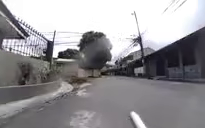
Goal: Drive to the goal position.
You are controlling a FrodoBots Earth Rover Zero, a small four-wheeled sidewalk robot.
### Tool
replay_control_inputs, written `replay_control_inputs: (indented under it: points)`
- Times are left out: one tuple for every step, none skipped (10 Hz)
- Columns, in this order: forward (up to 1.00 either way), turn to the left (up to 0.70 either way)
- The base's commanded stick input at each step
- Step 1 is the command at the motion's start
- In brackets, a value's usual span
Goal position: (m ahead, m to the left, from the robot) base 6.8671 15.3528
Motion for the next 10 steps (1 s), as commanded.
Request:
replay_control_inputs:
  points:
    - [0.70, -0.05]
    - [0.70, -0.15]
    - [0.70, -0.29]
    - [0.70, -0.35]
    - [0.70, -0.35]
    - [0.70, -0.35]
    - [0.70, -0.35]
    - [0.70, -0.35]
    - [0.70, -0.34]
    - [0.70, -0.30]
